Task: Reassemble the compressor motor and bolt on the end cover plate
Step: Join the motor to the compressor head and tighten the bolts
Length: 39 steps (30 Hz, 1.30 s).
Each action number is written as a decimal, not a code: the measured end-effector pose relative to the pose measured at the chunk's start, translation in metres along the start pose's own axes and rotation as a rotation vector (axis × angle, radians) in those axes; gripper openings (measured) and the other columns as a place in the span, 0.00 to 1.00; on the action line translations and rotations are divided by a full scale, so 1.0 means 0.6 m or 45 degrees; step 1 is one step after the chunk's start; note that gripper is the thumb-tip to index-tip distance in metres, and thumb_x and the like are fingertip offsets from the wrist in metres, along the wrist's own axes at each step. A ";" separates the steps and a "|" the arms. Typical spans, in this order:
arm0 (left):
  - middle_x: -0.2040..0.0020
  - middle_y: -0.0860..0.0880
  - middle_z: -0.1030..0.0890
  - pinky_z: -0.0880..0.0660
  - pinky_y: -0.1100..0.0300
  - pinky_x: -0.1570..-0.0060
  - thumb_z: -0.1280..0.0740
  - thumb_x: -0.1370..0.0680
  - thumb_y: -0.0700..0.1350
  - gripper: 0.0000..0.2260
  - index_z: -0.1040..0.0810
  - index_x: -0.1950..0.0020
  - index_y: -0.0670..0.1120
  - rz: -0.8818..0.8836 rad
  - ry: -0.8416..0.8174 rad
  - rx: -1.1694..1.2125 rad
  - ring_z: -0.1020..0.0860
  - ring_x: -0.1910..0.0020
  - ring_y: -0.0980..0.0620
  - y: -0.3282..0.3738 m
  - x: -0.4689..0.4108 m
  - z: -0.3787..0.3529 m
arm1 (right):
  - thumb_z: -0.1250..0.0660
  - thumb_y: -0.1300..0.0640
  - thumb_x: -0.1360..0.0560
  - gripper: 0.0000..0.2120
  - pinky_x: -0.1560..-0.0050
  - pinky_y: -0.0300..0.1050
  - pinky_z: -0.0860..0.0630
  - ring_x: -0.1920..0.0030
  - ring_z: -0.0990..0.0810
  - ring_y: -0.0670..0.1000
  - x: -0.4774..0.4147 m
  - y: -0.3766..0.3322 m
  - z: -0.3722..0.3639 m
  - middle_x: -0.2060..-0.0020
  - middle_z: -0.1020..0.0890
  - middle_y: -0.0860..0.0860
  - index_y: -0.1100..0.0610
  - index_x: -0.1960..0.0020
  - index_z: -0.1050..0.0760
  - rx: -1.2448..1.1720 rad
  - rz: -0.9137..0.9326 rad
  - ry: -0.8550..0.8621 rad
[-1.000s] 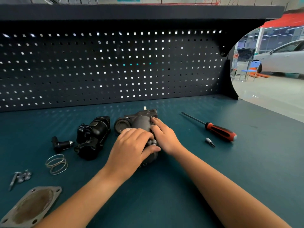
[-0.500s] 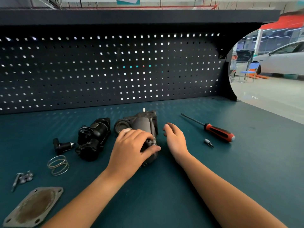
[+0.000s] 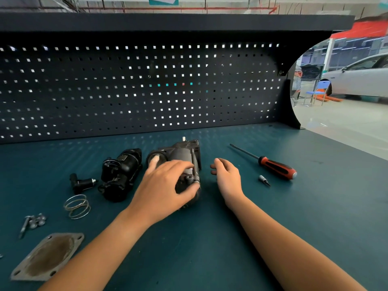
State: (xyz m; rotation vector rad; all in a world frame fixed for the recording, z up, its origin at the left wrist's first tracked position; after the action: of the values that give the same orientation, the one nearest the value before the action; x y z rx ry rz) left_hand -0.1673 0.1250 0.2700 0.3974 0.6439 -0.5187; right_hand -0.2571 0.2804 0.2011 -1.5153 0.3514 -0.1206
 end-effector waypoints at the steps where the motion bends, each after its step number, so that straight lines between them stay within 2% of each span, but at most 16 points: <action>1: 0.50 0.56 0.21 0.46 0.52 0.32 0.37 0.29 0.55 0.19 0.21 0.45 0.44 -0.007 0.028 0.008 0.23 0.48 0.55 -0.002 0.001 0.012 | 0.41 0.55 0.21 0.12 0.39 0.47 0.30 0.42 0.23 0.53 0.002 -0.001 0.002 0.45 0.20 0.53 0.57 0.42 0.25 -0.002 0.003 0.003; 3: 0.51 0.58 0.24 0.39 0.55 0.33 0.37 0.27 0.53 0.18 0.21 0.44 0.44 0.029 0.111 0.077 0.25 0.51 0.58 -0.012 0.001 0.039 | 0.40 0.56 0.22 0.08 0.44 0.44 0.29 0.45 0.22 0.52 0.007 -0.001 0.006 0.50 0.19 0.51 0.55 0.47 0.24 0.004 0.027 -0.023; 4: 0.52 0.59 0.24 0.35 0.62 0.36 0.34 0.26 0.49 0.14 0.21 0.44 0.44 0.077 0.151 0.133 0.25 0.52 0.59 -0.021 0.003 0.051 | 0.39 0.56 0.23 0.05 0.48 0.43 0.29 0.48 0.21 0.52 0.011 -0.001 0.007 0.53 0.19 0.50 0.53 0.52 0.24 0.003 0.042 -0.044; 6: 0.54 0.62 0.23 0.35 0.79 0.49 0.32 0.26 0.41 0.10 0.20 0.45 0.45 0.200 0.188 0.214 0.24 0.55 0.63 -0.043 0.011 0.066 | 0.39 0.56 0.23 0.08 0.53 0.41 0.29 0.53 0.20 0.49 0.023 -0.005 0.008 0.59 0.19 0.47 0.47 0.59 0.26 -0.001 0.081 -0.086; 7: 0.54 0.63 0.23 0.35 0.81 0.53 0.32 0.26 0.40 0.10 0.20 0.45 0.46 0.253 0.169 0.231 0.24 0.56 0.64 -0.051 0.017 0.068 | 0.38 0.56 0.23 0.08 0.55 0.40 0.29 0.55 0.20 0.47 0.030 -0.006 0.009 0.59 0.19 0.46 0.46 0.60 0.26 -0.004 0.098 -0.105; 9: 0.50 0.62 0.24 0.37 0.82 0.52 0.32 0.26 0.41 0.12 0.21 0.43 0.48 0.292 0.084 0.212 0.25 0.51 0.64 -0.062 0.034 0.060 | 0.38 0.53 0.22 0.08 0.57 0.38 0.29 0.58 0.20 0.43 0.045 -0.011 0.006 0.59 0.19 0.46 0.46 0.59 0.25 -0.012 0.121 -0.170; 12: 0.40 0.61 0.29 0.41 0.77 0.44 0.32 0.25 0.46 0.16 0.25 0.37 0.49 0.268 -0.063 0.148 0.32 0.41 0.64 -0.067 0.053 0.031 | 0.36 0.45 0.26 0.06 0.53 0.39 0.28 0.52 0.20 0.40 0.063 -0.015 0.000 0.52 0.19 0.42 0.45 0.52 0.24 -0.014 0.069 -0.476; 14: 0.37 0.60 0.31 0.44 0.78 0.42 0.32 0.24 0.47 0.16 0.25 0.37 0.48 0.246 -0.077 0.157 0.33 0.38 0.63 -0.066 0.050 0.020 | 0.33 0.39 0.35 0.23 0.45 0.39 0.29 0.44 0.24 0.37 0.072 -0.015 0.005 0.45 0.22 0.40 0.42 0.42 0.29 0.004 0.036 -0.708; 15: 0.36 0.59 0.30 0.44 0.77 0.41 0.32 0.25 0.47 0.16 0.25 0.38 0.47 0.230 -0.051 0.149 0.32 0.36 0.60 -0.064 0.043 0.019 | 0.31 0.39 0.38 0.30 0.41 0.39 0.31 0.41 0.27 0.37 0.074 -0.014 0.009 0.42 0.24 0.39 0.41 0.37 0.33 0.044 0.048 -0.756; 17: 0.32 0.55 0.29 0.39 0.67 0.37 0.31 0.25 0.49 0.18 0.26 0.36 0.47 0.189 -0.021 0.102 0.31 0.34 0.55 -0.058 0.026 0.015 | 0.27 0.46 0.36 0.37 0.33 0.42 0.35 0.33 0.34 0.40 0.079 -0.015 0.012 0.32 0.33 0.40 0.41 0.31 0.38 0.186 0.137 -0.758; 19: 0.29 0.54 0.32 0.38 0.60 0.34 0.31 0.26 0.52 0.24 0.30 0.32 0.49 0.147 -0.082 0.076 0.34 0.31 0.54 -0.050 0.005 0.006 | 0.24 0.50 0.34 0.40 0.29 0.45 0.38 0.29 0.39 0.41 0.081 -0.013 0.005 0.28 0.39 0.41 0.44 0.27 0.40 0.393 0.285 -0.715; 22: 0.25 0.55 0.40 0.43 0.57 0.29 0.33 0.26 0.57 0.29 0.35 0.28 0.51 0.077 -0.319 -0.005 0.43 0.26 0.58 -0.048 -0.023 -0.017 | 0.25 0.49 0.33 0.41 0.30 0.42 0.38 0.29 0.38 0.41 0.077 -0.010 -0.004 0.28 0.35 0.43 0.48 0.26 0.42 0.524 0.404 -0.639; 25: 0.25 0.57 0.40 0.44 0.60 0.31 0.33 0.28 0.61 0.30 0.35 0.28 0.55 0.086 -0.508 -0.008 0.44 0.26 0.59 -0.061 -0.036 -0.029 | 0.25 0.48 0.33 0.39 0.31 0.40 0.37 0.30 0.36 0.42 0.065 -0.008 -0.001 0.30 0.31 0.45 0.50 0.26 0.39 0.547 0.419 -0.587; 29: 0.28 0.58 0.35 0.41 0.60 0.34 0.33 0.30 0.63 0.28 0.30 0.31 0.57 0.097 -0.394 -0.046 0.38 0.29 0.58 -0.063 -0.036 -0.032 | 0.25 0.47 0.34 0.38 0.33 0.34 0.37 0.31 0.34 0.41 0.059 -0.007 0.001 0.31 0.30 0.45 0.50 0.28 0.36 0.578 0.444 -0.561; 34: 0.28 0.56 0.33 0.44 0.57 0.32 0.35 0.29 0.63 0.27 0.29 0.32 0.56 0.060 -0.359 -0.096 0.38 0.28 0.57 -0.062 -0.033 -0.037 | 0.26 0.46 0.33 0.38 0.31 0.40 0.37 0.30 0.35 0.43 0.061 -0.012 0.001 0.31 0.30 0.47 0.51 0.27 0.37 0.614 0.438 -0.589; 39: 0.25 0.60 0.41 0.53 0.43 0.28 0.35 0.27 0.62 0.27 0.36 0.29 0.60 0.156 -0.433 -0.054 0.44 0.27 0.60 -0.055 -0.019 -0.015 | 0.27 0.46 0.31 0.38 0.31 0.39 0.38 0.29 0.36 0.44 0.067 -0.013 0.003 0.29 0.33 0.45 0.49 0.26 0.40 0.628 0.399 -0.625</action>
State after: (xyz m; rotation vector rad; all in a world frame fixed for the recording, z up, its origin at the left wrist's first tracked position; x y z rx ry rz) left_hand -0.1981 0.1067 0.2649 0.2974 0.2998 -0.4419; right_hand -0.2178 0.2698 0.2025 -0.9448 0.1424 0.3847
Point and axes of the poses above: each hand's wrist, its own x-axis away from the middle knuckle, its own z-axis out of the back of the hand, y = z × x, the point moved 4 cm from there along -x, towards the middle knuckle
